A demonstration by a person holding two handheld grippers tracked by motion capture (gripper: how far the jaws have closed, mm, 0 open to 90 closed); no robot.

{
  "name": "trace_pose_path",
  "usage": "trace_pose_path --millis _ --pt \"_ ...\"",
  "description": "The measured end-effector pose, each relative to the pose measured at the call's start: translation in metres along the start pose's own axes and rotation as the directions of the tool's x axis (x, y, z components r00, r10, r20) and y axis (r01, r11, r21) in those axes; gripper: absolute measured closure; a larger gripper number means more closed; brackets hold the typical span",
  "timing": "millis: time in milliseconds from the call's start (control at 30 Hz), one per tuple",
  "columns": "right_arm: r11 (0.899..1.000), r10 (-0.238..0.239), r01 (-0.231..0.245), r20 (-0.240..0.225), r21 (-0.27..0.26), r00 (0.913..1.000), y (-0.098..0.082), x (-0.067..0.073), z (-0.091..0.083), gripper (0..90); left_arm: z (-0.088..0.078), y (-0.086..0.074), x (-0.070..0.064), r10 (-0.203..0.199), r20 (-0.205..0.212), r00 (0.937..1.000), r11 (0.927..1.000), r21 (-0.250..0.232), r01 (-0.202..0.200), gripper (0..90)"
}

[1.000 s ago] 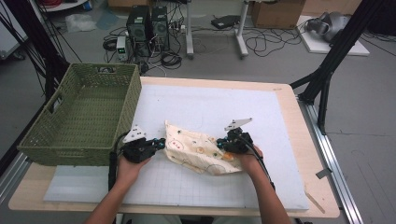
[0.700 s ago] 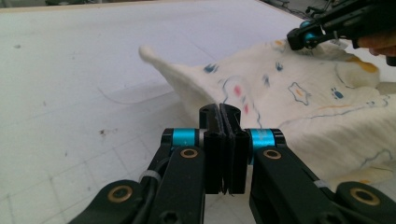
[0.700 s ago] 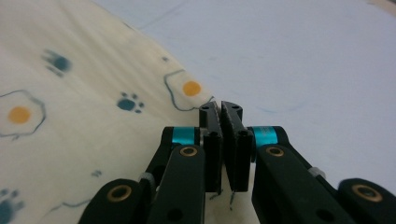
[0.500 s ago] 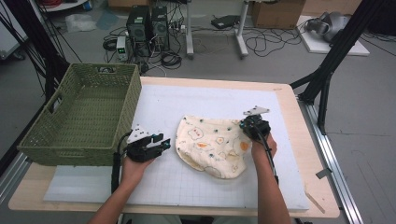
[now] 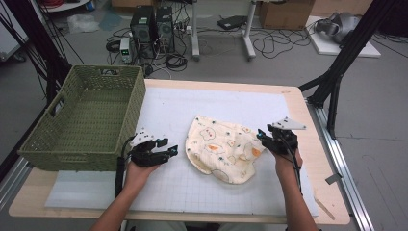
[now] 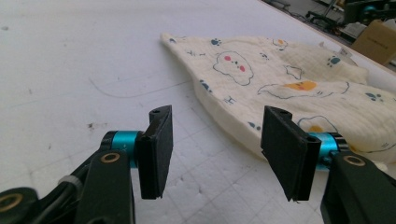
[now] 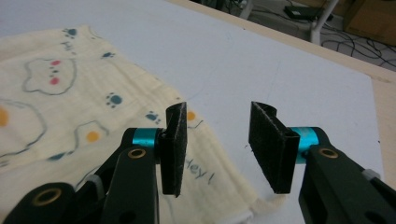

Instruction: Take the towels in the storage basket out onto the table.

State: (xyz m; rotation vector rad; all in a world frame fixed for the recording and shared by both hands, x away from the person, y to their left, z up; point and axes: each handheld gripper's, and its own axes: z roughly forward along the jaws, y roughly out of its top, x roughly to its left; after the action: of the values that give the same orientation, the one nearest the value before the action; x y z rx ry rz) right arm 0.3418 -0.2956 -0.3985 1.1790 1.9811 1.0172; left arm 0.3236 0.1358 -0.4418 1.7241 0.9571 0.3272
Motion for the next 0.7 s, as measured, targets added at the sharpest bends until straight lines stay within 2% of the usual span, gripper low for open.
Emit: trace_pose_path --millis 100,233,333,367,400,467,600,633,700 --pt "0.999 -0.004 0.003 -0.029 -0.035 0.9996 -0.011 0.005 -0.017 55.6 0.006 0.0 0.0 -0.033 0.009 0.9994 0.9994 0.008 0.033 39.4" --pt "0.998 -0.039 0.034 -0.084 -0.057 0.9957 -0.024 0.015 -0.033 54.4 0.019 0.004 -0.011 0.01 0.035 0.9993 0.9987 0.049 -0.011 39.2" --pt "0.996 -0.06 0.052 -0.106 -0.076 0.9926 -0.03 0.022 -0.041 54.3 0.034 0.011 -0.018 0.052 0.033 0.9981 0.9949 0.085 -0.055 37.7" --pt "0.996 -0.058 0.049 -0.111 -0.081 0.9922 -0.031 0.024 -0.043 54.1 0.038 0.012 -0.02 0.061 0.017 0.998 0.9936 0.095 -0.062 37.6" --pt "0.995 -0.062 0.052 -0.114 -0.087 0.9916 -0.032 0.024 -0.044 53.3 0.043 0.013 -0.023 0.082 0.0 0.9966 0.9888 0.125 -0.081 37.6" --pt "0.994 -0.068 0.059 -0.116 -0.087 0.9909 -0.034 0.025 -0.046 52.4 0.05 0.012 -0.033 0.167 -0.023 0.9857 0.9727 0.167 -0.161 39.4" --pt "0.997 -0.046 0.037 -0.124 -0.075 0.9912 -0.04 0.022 -0.044 51.5 0.065 0.008 -0.042 0.272 -0.039 0.9615 0.9317 0.261 -0.253 46.7" --pt "0.997 -0.044 0.036 -0.127 -0.07 0.9909 -0.041 0.022 -0.043 51.5 0.067 0.007 -0.043 0.289 -0.034 0.9567 0.9248 0.268 -0.27 51.2" --pt "0.997 -0.046 0.037 -0.133 -0.066 0.9901 -0.042 0.022 -0.042 51.7 0.067 0.007 -0.046 0.303 -0.027 0.9527 0.9206 0.267 -0.285 60.6"
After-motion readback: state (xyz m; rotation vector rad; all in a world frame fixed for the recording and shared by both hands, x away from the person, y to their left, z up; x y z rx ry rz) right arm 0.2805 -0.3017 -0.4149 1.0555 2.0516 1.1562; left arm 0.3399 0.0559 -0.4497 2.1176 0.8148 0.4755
